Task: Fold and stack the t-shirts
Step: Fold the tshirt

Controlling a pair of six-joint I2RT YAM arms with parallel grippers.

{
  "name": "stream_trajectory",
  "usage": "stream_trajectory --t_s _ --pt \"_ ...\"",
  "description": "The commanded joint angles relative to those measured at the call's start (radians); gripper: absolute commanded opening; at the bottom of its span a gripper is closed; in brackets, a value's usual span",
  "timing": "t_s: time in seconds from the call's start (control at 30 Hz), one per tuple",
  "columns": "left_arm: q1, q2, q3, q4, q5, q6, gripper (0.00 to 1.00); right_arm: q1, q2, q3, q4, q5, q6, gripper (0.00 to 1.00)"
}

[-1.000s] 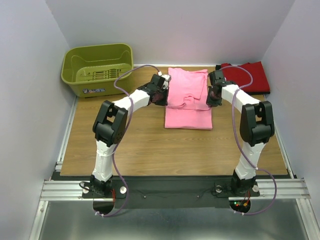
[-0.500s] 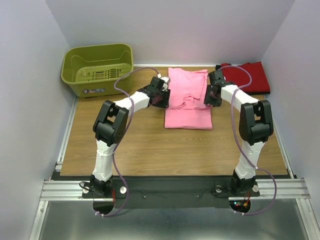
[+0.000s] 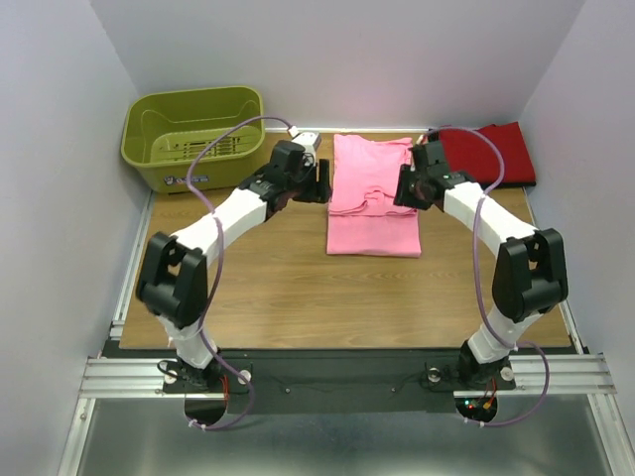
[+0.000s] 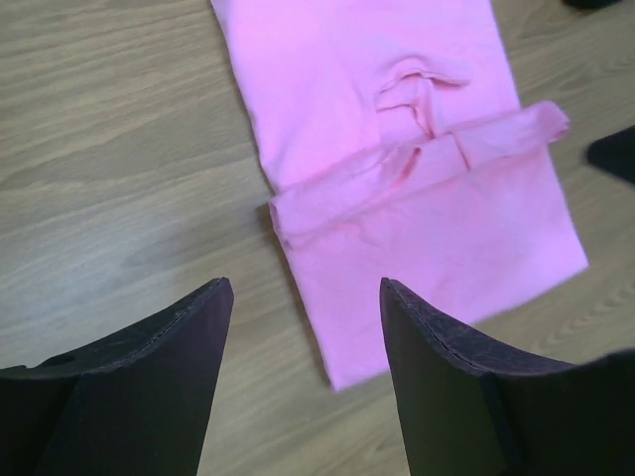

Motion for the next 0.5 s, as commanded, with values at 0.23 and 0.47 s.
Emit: stream_trajectory --t_s 0.23,0.47 --pt "-0.005 -0.339 -0.362 0.048 -0.130 0.012 0.72 0.058 0.133 -0.084 0.121 -0.076 0.060 0.41" --pt "-0.002 -0.515 -0.562 0.071 -0.343 0.045 0.72 0.055 0.280 0.056 0.126 0.034 0.029 0.39"
